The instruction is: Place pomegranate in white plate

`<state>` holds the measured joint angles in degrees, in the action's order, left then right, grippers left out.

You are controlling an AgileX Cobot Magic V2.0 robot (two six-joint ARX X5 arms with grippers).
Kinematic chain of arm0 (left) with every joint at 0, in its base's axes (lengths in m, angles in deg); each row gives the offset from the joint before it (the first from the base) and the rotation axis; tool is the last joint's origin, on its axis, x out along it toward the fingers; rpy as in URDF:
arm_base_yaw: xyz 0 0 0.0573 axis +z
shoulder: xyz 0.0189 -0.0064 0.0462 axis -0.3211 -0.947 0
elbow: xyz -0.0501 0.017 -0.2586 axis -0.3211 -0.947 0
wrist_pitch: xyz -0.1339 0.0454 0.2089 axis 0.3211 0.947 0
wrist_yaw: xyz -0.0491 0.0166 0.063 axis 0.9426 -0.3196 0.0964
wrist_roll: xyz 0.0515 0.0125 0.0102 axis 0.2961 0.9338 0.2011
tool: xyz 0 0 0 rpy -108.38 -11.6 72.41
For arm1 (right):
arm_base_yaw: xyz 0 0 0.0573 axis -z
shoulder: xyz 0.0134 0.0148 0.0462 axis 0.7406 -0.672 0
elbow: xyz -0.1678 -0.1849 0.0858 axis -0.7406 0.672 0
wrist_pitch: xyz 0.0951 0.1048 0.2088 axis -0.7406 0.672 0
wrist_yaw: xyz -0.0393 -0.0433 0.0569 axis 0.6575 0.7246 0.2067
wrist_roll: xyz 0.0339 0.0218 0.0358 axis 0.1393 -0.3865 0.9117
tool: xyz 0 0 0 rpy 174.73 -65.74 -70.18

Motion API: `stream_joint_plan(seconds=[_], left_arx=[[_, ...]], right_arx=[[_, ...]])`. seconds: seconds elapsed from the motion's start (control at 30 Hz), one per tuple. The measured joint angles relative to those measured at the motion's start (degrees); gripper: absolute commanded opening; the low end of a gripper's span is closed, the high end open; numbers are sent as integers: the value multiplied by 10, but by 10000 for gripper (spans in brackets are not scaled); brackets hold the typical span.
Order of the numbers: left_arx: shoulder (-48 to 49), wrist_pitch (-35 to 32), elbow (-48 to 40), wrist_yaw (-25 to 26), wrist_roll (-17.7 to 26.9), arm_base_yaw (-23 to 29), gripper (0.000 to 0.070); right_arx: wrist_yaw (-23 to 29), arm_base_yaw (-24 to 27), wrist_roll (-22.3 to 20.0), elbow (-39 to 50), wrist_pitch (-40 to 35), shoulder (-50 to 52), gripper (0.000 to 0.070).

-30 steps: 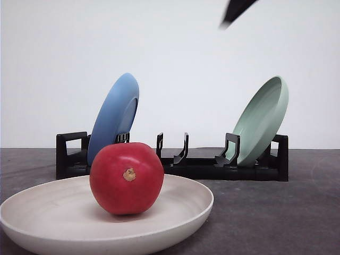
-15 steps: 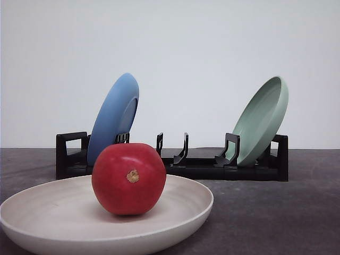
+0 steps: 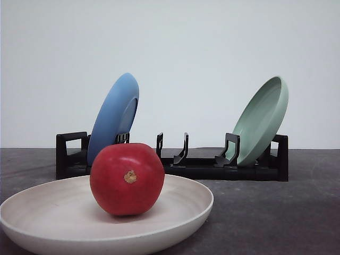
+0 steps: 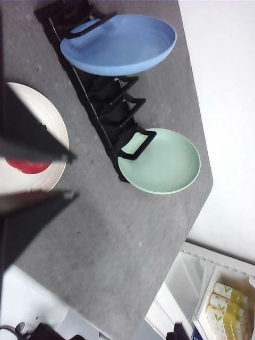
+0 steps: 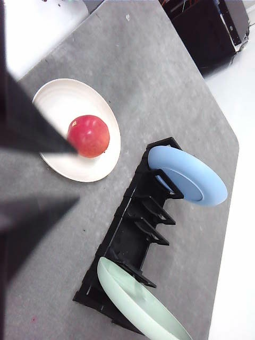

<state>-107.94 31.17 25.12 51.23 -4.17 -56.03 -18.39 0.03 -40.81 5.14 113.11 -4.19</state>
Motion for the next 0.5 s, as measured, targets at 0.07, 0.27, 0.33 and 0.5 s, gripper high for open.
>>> stream_joint_plan(seconds=[0.07,0.27,0.33,0.5], left_arx=[[0,0,0,0,3,0,0],[0,0,0,0,8,0,0],[0,0,0,0,8,0,0],[0,0,0,0,8,0,0]], right_arx=[[0,0,0,0,0,0,7],[1,0,0,0,0,0,7],[1,0,0,0,0,0,7],[1,0,0,0,0,0,7]])
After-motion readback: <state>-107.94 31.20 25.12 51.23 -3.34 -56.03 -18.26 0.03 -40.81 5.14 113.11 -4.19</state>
